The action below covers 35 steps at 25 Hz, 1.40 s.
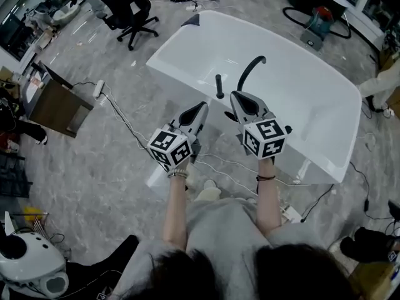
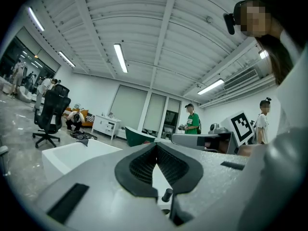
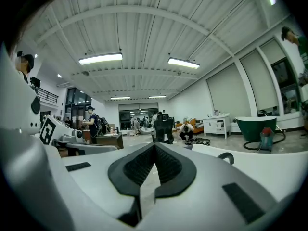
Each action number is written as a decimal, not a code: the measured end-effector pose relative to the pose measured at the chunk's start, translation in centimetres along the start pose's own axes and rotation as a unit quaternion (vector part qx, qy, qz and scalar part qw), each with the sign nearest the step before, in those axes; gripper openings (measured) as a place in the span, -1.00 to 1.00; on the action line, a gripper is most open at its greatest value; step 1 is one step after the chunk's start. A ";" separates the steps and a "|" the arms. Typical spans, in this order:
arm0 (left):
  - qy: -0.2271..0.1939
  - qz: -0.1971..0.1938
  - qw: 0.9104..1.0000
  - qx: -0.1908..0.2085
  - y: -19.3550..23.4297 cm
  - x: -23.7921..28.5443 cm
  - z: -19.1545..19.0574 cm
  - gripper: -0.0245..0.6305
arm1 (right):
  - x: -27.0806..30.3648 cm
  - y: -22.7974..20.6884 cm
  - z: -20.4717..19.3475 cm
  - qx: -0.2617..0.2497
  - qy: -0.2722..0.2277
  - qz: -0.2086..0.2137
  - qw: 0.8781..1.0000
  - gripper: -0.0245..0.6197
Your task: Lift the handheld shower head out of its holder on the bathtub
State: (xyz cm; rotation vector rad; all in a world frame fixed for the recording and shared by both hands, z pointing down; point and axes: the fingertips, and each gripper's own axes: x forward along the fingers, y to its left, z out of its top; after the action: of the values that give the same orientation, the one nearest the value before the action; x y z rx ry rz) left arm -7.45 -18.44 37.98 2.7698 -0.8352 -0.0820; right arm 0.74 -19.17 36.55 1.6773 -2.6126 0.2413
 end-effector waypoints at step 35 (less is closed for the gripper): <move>0.085 -0.066 0.993 -0.045 7.5 5.7 -5.7 -0.91 | 8.4 -4.4 -7.5 0.065 0.076 -0.072 0.992 -0.92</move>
State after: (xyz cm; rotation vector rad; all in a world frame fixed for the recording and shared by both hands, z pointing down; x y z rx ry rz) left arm -6.02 -26.35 45.44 2.6990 -0.5905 0.0895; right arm 0.74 -27.49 45.32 1.7984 -2.4021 0.5224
